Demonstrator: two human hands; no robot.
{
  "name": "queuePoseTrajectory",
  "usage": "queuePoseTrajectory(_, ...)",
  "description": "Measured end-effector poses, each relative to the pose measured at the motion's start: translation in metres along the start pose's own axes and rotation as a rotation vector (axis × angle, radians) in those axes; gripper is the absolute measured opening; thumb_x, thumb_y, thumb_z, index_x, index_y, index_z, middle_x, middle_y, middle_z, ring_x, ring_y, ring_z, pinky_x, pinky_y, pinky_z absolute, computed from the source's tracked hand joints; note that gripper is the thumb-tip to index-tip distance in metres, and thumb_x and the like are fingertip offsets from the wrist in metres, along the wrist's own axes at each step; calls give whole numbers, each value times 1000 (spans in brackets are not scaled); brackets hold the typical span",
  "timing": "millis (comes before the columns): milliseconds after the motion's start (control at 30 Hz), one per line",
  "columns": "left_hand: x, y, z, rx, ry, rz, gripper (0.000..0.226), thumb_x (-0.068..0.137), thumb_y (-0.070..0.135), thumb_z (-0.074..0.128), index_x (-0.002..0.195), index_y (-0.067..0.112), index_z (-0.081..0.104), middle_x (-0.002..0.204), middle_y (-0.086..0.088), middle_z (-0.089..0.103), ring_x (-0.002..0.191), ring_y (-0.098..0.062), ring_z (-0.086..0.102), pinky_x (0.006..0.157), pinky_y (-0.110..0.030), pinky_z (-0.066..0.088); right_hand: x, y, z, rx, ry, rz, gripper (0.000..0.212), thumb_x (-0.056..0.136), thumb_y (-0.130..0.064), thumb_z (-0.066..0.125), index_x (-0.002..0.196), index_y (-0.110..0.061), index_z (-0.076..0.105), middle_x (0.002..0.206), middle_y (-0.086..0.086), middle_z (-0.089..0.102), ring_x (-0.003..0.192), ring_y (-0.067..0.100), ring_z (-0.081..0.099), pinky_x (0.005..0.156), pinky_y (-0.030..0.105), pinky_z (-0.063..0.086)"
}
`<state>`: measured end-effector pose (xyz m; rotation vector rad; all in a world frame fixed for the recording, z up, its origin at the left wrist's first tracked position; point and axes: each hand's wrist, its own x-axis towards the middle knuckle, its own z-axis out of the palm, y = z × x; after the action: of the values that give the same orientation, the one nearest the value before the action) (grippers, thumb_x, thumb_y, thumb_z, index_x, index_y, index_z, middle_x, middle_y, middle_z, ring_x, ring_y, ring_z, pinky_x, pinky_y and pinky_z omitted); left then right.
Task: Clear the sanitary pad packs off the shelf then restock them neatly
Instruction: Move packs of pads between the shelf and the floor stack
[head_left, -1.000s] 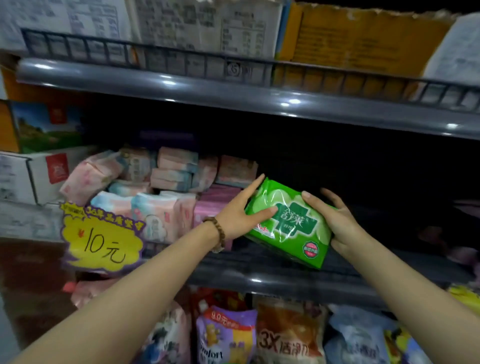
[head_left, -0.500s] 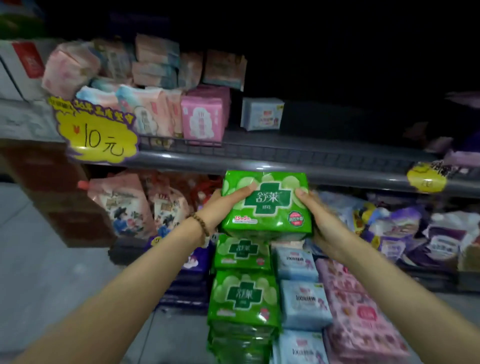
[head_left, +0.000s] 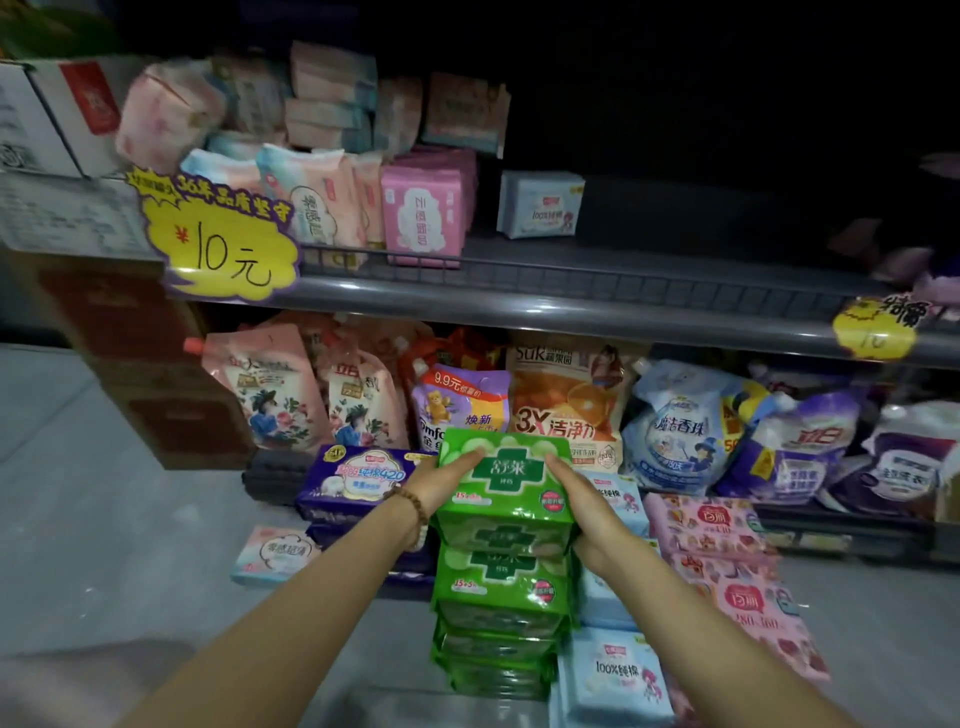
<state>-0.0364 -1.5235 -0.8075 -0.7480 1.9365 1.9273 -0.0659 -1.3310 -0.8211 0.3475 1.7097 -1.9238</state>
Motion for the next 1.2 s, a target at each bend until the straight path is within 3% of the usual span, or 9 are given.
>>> queuePoseTrajectory(133,3,-16,-2,49,2,-33,105,50,76,69,133,16,49,130,-6,58,114,-26,58,101,-46,46,13,20,-9,-28,0,49,114,38,-72,82,134,-20,48,111,8,71,96,27,70,84,46,56)
queuePoseTrajectory(200,20,-26,-10,89,-24,-4,100,55,73,72,132,14,50,127,-6,60,111,-25,61,100,-44,47,2,12,-5,-79,-6,55,95,56,-66,79,133,-18,50,110,6,71,94,24,71,80,37,57)
queuePoseTrajectory(300,17,-6,-18,160,-13,47,118,45,81,69,139,12,43,133,-6,56,116,-25,57,102,-43,45,-10,-7,-4,-167,66,-17,55,87,-43,63,131,-14,48,116,5,63,95,18,62,72,27,49)
queuePoseTrajectory(400,-11,48,-26,354,-34,170,70,87,57,52,140,12,43,142,-3,48,124,-22,49,104,-30,39,-25,-44,-7,-316,127,-222,48,91,-43,56,132,-20,45,129,-1,47,114,19,47,90,32,39)
queuePoseTrajectory(467,-23,88,-33,457,13,320,51,96,44,45,137,13,46,138,-1,50,118,-16,52,87,-16,39,-39,-78,-5,-389,116,-361,46,89,-47,55,129,-27,45,125,-8,45,115,16,46,92,32,38)
queuePoseTrajectory(633,-36,188,-31,451,88,645,58,92,44,51,141,17,35,131,4,52,103,-5,50,71,-4,38,-37,-169,3,-467,157,-643,47,82,-46,61,124,-30,48,129,-5,52,116,14,52,81,22,43)
queuePoseTrajectory(800,-9,267,-8,433,112,718,66,93,47,48,146,15,25,146,0,40,126,-16,45,89,-20,34,-2,-253,1,-539,236,-787,56,85,-46,63,133,-26,44,136,-8,44,118,9,46,88,24,37)
queuePoseTrajectory(1033,90,317,17,338,156,575,64,94,32,54,144,5,24,141,-6,44,128,-22,45,84,-16,32,90,-315,2,-540,165,-682,79,82,-44,69,146,-18,30,150,4,35,134,19,38,104,27,35)
queuePoseTrajectory(1200,165,332,26,190,198,491,73,87,43,61,144,7,31,141,-11,46,125,-26,48,106,-32,38,153,-339,11,-378,114,-597,88,81,-31,73,150,-15,20,140,3,45,123,21,49,91,24,39)
